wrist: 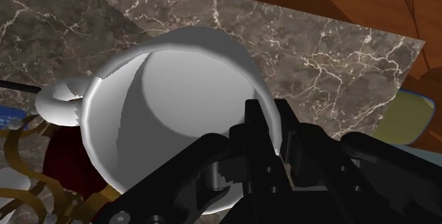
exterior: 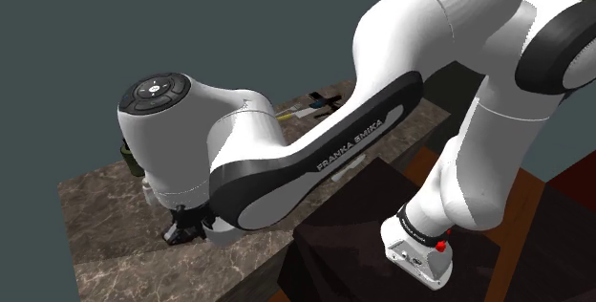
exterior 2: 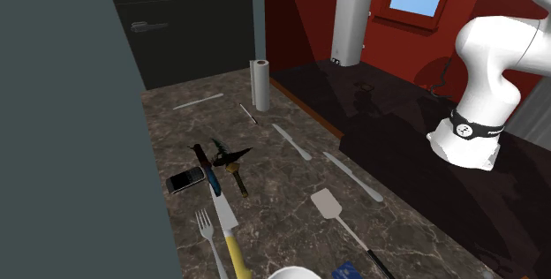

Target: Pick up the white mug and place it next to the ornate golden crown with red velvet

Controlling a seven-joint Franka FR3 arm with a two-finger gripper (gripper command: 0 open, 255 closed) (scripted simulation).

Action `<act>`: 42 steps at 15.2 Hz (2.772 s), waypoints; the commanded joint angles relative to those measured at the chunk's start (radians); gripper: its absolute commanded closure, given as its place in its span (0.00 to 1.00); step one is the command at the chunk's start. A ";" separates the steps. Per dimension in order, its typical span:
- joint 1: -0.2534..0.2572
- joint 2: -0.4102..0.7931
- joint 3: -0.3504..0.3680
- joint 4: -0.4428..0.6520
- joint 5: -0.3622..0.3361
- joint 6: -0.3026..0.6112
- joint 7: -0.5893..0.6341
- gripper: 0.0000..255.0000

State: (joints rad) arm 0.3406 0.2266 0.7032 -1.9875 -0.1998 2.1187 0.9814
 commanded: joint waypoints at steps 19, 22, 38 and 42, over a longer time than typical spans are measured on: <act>0.061 0.181 -0.077 -0.072 -0.163 0.211 0.109 1.00; 0.074 0.212 -0.095 -0.074 -0.190 0.239 0.127 1.00; 0.145 0.366 -0.190 -0.059 -0.312 0.362 0.208 1.00; 0.145 0.366 -0.190 -0.059 -0.312 0.362 0.208 1.00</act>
State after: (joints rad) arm 0.4860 0.5924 0.5131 -2.0465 -0.5117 2.4801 1.1894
